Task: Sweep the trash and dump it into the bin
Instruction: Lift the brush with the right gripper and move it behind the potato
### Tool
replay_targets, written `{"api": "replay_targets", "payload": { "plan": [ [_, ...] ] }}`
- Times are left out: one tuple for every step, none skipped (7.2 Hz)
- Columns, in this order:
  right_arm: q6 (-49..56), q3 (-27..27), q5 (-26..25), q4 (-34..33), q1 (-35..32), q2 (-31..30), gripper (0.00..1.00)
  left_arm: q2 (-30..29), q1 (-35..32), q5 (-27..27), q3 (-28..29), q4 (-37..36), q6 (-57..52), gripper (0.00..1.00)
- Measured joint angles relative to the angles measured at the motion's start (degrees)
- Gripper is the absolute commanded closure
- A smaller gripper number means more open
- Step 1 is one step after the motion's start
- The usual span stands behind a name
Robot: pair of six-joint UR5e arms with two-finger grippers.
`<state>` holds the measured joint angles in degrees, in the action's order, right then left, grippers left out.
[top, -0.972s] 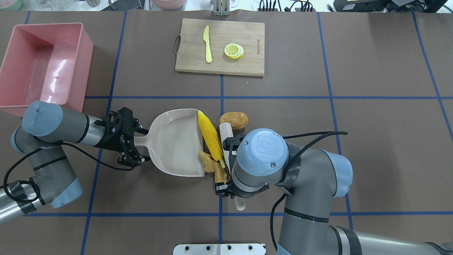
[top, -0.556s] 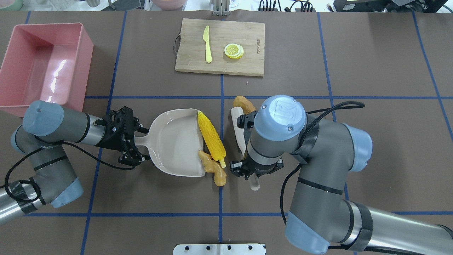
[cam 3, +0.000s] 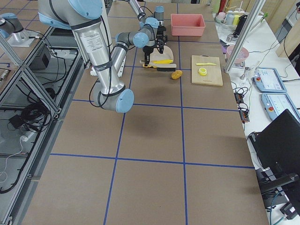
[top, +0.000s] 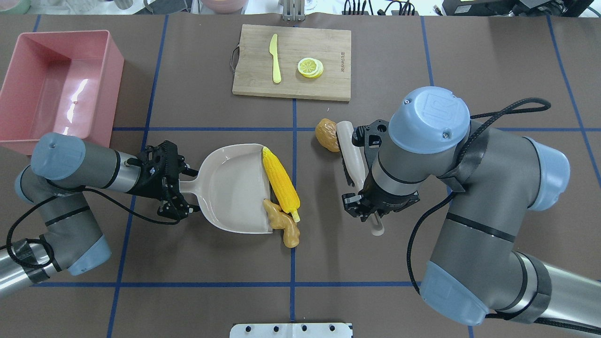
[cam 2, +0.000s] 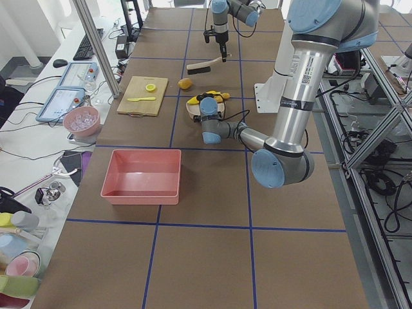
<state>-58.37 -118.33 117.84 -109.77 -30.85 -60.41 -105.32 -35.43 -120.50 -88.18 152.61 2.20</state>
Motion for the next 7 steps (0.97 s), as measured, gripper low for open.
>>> {"api": "replay_targets", "payload": {
  "plan": [
    [2.8, 0.9, -0.3, -0.1, -0.8, -0.4, 1.0, 0.1, 0.0, 0.0, -0.8, -1.0, 0.0, 0.03],
    [7.0, 3.0, -0.7, 0.1, -1.8, -0.4, 1.0, 0.1, 0.0, 0.1, -1.5, -1.8, -0.1, 0.03],
    [11.9, 5.3, -1.0, 0.4, -3.2, -0.4, 1.0, 0.2, 0.1, 0.3, -1.7, -2.2, -0.1, 0.03],
    [15.4, 6.9, -1.3, 0.6, -4.1, -0.5, 1.0, 0.2, 0.3, 0.5, -1.8, -2.4, -0.1, 0.03],
    [16.8, 8.6, -1.8, 2.0, -4.1, -0.7, 1.0, 0.3, 0.4, 0.7, -1.7, -2.5, -0.1, 0.03],
    [17.2, 10.7, -2.5, 4.9, -3.7, -0.7, 1.0, 0.3, 0.4, 0.9, -1.6, -2.7, -0.1, 0.03],
    [17.1, 13.1, -3.0, 7.7, -3.2, -0.5, 1.0, 0.3, 0.5, 1.0, -1.6, -3.1, -0.1, 0.03]
  ]
}}
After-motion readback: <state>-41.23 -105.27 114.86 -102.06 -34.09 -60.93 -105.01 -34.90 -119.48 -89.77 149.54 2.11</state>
